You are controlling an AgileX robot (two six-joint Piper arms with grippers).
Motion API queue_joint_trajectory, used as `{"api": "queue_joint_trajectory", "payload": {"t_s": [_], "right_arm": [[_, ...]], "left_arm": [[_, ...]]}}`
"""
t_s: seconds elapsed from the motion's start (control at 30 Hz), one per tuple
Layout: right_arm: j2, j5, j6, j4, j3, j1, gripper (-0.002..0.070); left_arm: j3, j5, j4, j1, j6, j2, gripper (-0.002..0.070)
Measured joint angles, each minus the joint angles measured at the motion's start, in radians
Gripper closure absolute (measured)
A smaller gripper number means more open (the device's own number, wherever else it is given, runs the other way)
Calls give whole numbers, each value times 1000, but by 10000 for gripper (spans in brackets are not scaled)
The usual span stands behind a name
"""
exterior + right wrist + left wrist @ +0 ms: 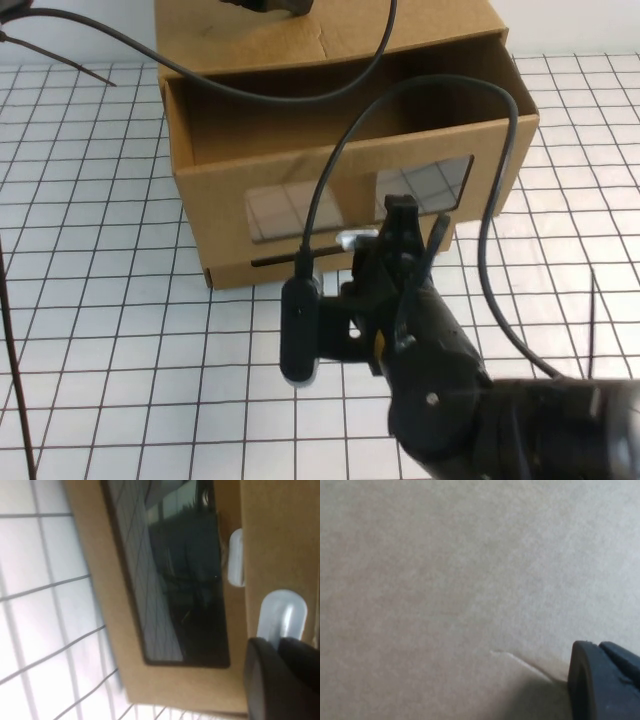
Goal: Open the shoe box
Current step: 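Pull the top drawer of the cardboard box fully open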
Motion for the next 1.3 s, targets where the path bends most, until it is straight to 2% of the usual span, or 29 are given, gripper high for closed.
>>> {"api": "queue_joint_trajectory", "payload": {"t_s": [0.3, 0.5, 0.6, 0.77, 0.87, 1.0, 1.13, 1.3], "right_arm": [[-140, -4, 1, 58, 149, 105, 670], [-175, 22, 30, 87, 161, 122, 656], [-191, 43, 39, 120, 161, 123, 588], [-248, 55, 35, 204, 161, 140, 374], [-284, 55, 12, 268, 164, 157, 335], [-339, 76, 4, 329, 168, 219, 384], [-439, 113, 24, 342, 168, 289, 481], [-569, 178, 47, 398, 138, 300, 586]], "left_arm": [[0, 0, -2, 0, -2, 0, 677], [0, -2, 0, 0, -2, 0, 678], [0, -2, 0, 0, -2, 0, 678], [0, -2, 0, 0, -2, 0, 677], [-12, 3, 2, 0, -4, 0, 678], [-60, 27, 9, 0, -12, 9, 678], [-123, 62, 3, 0, -16, 19, 677], [-178, 74, -5, 0, -25, -21, 678]]}}
